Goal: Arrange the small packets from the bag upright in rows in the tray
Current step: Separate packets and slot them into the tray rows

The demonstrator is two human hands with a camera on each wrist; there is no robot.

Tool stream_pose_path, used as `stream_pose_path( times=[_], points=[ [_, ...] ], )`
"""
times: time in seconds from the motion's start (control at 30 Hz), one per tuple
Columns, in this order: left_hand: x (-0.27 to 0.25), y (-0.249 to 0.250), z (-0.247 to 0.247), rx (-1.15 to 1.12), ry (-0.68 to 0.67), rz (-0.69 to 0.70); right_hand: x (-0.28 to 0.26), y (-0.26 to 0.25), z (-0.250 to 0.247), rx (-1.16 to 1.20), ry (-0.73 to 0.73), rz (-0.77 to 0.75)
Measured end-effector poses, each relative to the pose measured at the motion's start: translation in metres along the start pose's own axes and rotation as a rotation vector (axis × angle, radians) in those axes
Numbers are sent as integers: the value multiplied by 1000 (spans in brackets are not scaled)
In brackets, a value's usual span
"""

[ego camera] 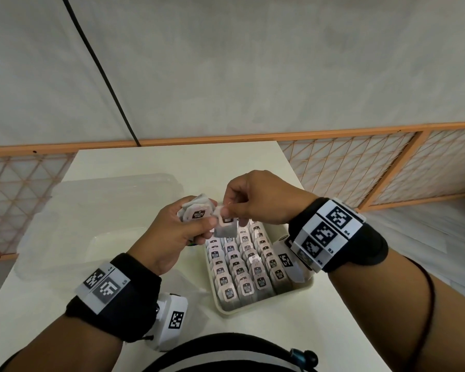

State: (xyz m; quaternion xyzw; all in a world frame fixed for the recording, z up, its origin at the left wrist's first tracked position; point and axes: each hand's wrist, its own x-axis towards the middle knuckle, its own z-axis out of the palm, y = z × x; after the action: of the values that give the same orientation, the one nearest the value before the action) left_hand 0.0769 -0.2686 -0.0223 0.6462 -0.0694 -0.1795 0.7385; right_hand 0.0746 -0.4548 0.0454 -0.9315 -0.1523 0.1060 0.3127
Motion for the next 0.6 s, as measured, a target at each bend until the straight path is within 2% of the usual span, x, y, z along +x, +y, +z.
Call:
stream_pose_path(
  times=[0.13,0.23,0.4,0.5,0.6],
  points=[
    [4,-7,6,10,1,-20,-1,11,3,-57,-54,38],
    [6,-14,3,39,46,-58,0,29,6,-282,-112,97],
    [6,-26,0,74,91,-146,4,77,40,-714,-547,310],
    [5,-30,1,120,101,-163,-1,91,57,-930,-625,212],
    [4,-30,3,151,99,-167,-4,97,64,-965,-648,203]
  ],
)
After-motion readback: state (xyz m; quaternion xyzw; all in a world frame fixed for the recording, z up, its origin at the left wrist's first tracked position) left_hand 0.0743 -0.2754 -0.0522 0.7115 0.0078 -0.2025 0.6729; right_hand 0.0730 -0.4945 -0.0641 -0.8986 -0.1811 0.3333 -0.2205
